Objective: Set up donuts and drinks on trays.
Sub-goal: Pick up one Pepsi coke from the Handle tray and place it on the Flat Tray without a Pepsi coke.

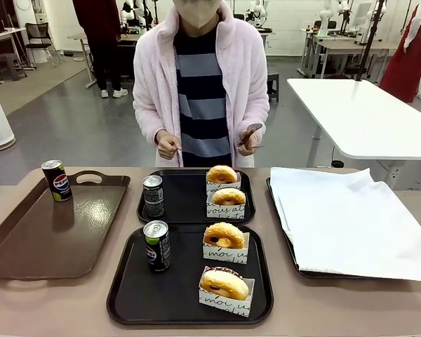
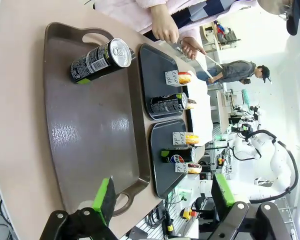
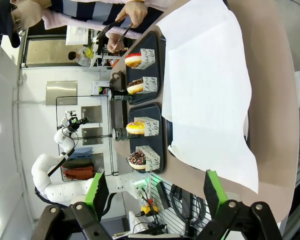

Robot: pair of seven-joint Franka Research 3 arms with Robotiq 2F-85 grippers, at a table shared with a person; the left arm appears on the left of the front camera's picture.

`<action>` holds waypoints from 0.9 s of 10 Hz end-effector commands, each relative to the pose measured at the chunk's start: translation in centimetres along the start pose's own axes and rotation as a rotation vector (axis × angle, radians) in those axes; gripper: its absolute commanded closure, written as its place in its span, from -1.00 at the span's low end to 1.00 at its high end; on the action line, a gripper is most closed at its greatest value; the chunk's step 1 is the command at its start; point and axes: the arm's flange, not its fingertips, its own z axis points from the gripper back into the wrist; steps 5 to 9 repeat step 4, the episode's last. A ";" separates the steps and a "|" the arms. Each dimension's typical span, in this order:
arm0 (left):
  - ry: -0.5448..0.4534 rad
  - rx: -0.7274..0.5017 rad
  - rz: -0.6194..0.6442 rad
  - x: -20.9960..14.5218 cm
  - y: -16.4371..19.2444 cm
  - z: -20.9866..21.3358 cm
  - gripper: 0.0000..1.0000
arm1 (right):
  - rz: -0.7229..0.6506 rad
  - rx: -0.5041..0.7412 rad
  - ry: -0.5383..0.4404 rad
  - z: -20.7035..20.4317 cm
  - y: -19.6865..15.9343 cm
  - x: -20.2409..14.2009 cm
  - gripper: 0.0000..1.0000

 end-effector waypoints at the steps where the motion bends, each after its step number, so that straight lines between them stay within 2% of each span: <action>1: 0.000 -0.001 -0.004 0.0 0.0 0.0 -1.00 | 0.009 0.013 -0.004 0.0 0.1 0.0 -1.00; 9: 0.000 -0.001 -0.004 0.0 0.0 0.0 -1.00 | 0.009 0.013 -0.004 0.0 0.1 0.0 -1.00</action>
